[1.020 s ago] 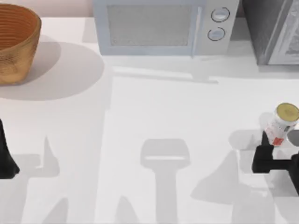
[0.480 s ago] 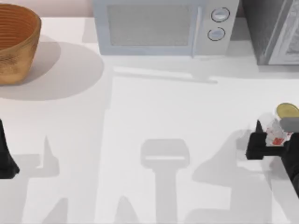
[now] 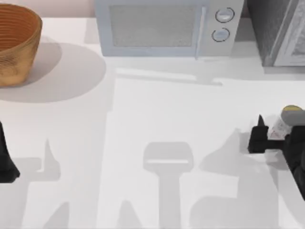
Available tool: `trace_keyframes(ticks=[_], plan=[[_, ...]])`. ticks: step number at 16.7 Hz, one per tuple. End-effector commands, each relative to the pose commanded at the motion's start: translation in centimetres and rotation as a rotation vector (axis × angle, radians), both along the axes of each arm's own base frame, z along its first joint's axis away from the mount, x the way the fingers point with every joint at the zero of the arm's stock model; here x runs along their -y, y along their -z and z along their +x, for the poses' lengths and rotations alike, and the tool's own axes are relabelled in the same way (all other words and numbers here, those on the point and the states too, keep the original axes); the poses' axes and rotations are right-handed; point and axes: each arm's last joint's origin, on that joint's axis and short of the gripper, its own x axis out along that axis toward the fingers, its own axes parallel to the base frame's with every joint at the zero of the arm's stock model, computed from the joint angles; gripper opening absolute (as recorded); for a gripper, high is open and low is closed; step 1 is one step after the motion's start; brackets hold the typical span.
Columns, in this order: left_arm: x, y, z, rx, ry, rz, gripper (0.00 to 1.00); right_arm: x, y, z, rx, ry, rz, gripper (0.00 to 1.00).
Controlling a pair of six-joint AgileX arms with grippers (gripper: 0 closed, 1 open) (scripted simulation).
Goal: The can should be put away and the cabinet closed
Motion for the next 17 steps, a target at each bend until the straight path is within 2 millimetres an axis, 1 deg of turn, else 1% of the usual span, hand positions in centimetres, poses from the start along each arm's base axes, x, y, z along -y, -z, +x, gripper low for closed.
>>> trace_keyframes(ticks=[13,14,17], plan=[[0.0,0.0,0.0,0.0,0.0,0.0,1.0,0.0,0.0,0.0,0.0,0.0,0.0,0.02],[0.0,0.0,0.0,0.0,0.0,0.0,1.0,0.0,0.0,0.0,0.0,0.0,0.0,0.0],[0.0,0.0,0.0,0.0,0.0,0.0,1.0,0.0,0.0,0.0,0.0,0.0,0.0,0.0]])
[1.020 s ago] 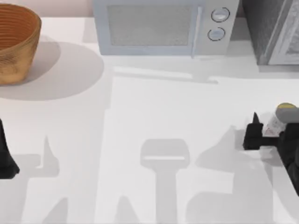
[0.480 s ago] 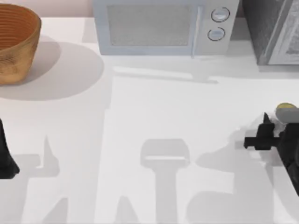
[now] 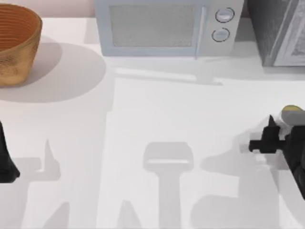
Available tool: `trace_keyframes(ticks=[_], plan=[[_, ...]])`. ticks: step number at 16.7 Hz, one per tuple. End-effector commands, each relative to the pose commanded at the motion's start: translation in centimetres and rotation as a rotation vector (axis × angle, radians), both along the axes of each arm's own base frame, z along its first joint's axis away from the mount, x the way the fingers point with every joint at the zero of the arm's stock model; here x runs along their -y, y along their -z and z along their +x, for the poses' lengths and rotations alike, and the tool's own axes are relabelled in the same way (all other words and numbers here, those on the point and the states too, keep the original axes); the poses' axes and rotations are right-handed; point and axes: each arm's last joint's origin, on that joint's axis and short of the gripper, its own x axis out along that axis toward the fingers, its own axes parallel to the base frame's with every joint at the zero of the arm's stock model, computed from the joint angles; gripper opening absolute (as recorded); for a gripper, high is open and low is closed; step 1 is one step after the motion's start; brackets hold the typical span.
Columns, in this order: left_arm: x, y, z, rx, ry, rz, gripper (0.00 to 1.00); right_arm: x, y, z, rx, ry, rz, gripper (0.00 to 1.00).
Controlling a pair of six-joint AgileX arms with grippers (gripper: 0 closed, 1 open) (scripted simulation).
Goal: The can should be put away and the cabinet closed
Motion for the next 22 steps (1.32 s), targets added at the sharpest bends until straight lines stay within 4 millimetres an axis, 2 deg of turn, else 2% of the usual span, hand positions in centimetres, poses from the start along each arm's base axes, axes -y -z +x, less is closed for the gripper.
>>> trace_keyframes(ticks=[6,9,15,22], plan=[[0.0,0.0,0.0,0.0,0.0,0.0,1.0,0.0,0.0,0.0,0.001,0.0,0.001,0.0],[0.0,0.0,0.0,0.0,0.0,0.0,1.0,-0.2,-1.2,0.7,0.022,-0.002,0.008,0.0],[0.0,0.0,0.0,0.0,0.0,0.0,1.0,-0.6,-6.0,1.8,0.009,-0.001,0.003,0.0],[0.0,0.0,0.0,0.0,0.0,0.0,1.0,-0.1,-12.9,0.4,-0.028,0.004,-0.009,0.0]])
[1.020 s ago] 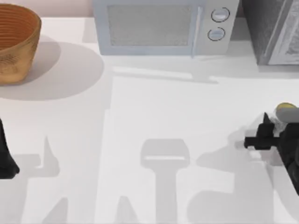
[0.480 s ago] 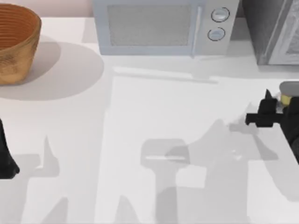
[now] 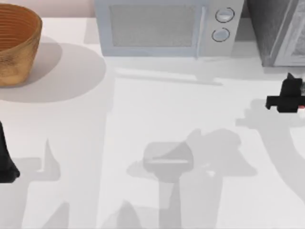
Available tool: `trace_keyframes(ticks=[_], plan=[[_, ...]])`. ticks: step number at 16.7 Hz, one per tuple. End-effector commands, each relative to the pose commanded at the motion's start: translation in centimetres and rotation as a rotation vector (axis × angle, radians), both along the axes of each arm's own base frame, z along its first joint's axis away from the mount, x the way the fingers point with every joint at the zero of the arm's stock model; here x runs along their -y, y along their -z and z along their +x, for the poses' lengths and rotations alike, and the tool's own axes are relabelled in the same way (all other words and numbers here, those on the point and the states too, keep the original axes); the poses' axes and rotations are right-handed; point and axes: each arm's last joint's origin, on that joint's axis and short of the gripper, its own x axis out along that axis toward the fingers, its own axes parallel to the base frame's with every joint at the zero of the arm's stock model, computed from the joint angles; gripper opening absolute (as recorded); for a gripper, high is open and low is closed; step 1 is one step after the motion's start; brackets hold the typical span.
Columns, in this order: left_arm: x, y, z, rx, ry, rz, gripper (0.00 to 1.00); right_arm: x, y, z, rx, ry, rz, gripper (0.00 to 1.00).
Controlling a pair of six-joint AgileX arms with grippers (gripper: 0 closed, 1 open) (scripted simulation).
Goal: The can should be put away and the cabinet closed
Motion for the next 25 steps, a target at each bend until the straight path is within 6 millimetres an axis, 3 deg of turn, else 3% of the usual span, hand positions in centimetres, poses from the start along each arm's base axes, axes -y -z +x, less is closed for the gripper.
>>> trace_keyframes(ticks=[3,12,18,25], plan=[[0.0,0.0,0.0,0.0,0.0,0.0,1.0,0.1,-2.0,-0.4,0.026,-0.003,0.009,0.0],[0.0,0.0,0.0,0.0,0.0,0.0,1.0,0.7,-2.6,-1.4,0.047,-0.008,0.017,0.0],[0.0,0.0,0.0,0.0,0.0,0.0,1.0,3.8,-3.9,-6.6,0.156,-0.011,0.033,0.0],[0.0,0.0,0.0,0.0,0.0,0.0,1.0,6.4,-1.1,-12.7,0.288,-0.011,0.021,0.0]])
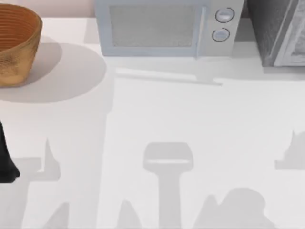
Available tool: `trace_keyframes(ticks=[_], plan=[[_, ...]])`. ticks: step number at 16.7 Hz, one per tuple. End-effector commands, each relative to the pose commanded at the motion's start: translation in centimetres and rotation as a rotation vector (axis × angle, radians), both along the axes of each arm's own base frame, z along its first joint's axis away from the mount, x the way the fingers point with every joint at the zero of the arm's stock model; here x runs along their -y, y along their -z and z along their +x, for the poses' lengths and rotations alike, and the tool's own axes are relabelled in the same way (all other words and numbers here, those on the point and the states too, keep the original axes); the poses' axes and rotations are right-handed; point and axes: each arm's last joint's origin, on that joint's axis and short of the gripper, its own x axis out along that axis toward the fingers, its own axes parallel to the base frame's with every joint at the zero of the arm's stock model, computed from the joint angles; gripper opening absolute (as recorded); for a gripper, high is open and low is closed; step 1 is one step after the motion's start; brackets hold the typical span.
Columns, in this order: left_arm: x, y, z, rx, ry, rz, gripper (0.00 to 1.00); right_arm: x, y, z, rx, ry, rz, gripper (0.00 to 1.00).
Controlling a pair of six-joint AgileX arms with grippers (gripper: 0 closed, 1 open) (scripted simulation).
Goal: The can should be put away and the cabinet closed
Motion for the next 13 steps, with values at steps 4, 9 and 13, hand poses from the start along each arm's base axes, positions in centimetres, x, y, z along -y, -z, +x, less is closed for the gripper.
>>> trace_keyframes(ticks=[4,9,13], plan=[[0.0,0.0,0.0,0.0,0.0,0.0,1.0,0.5,2.1,-1.2,0.033,-0.002,-0.012,0.0],[0.0,0.0,0.0,0.0,0.0,0.0,1.0,0.6,2.6,-1.3,0.035,-0.002,-0.015,0.0],[0.0,0.0,0.0,0.0,0.0,0.0,1.0,0.6,2.3,-1.3,0.032,-0.005,-0.013,0.0]])
